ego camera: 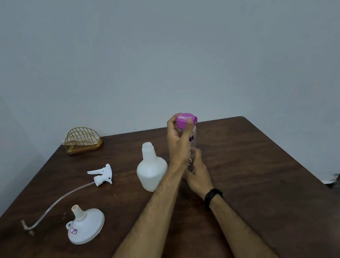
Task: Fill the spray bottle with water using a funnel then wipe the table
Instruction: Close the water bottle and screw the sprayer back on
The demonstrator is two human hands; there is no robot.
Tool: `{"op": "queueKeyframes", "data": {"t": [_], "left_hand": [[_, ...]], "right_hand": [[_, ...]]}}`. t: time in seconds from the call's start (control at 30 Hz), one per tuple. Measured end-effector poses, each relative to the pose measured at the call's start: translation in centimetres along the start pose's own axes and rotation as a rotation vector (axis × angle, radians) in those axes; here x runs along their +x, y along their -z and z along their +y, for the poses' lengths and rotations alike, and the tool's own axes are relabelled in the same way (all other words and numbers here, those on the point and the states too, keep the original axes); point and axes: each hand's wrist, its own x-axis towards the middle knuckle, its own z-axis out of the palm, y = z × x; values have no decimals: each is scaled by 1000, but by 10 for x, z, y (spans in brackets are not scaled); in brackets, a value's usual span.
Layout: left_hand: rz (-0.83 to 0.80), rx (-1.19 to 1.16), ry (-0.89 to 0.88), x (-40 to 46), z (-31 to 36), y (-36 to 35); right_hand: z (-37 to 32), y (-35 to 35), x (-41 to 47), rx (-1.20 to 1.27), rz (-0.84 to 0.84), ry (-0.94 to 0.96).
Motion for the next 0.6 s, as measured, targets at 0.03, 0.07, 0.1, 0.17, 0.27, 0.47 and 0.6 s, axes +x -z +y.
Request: {"op": "queueKeyframes", "data": {"t": [0.03,0.07,0.1,0.17,0.27,0.47,0.6], "left_hand": [[10,-25,6,0,1,1],[17,-41,14,0,3,2],[19,-48,18,-1,4,2],[16,-39,6,-2,4,3],[9,-25,3,0,6,2],[-20,13,10,1,2,1],[11,97,-15,-7,2,3]], "right_hand": [[0,0,0,-2,-3,3],[0,-1,0,-3,-4,5],[0,-1,1,-1,-2,7],[0,-1,1,2,2,5],[0,-1,1,17,-2,-8],[2,0,1,20,-12,-10],[-1,1,-1,-9,-29,4]]}}
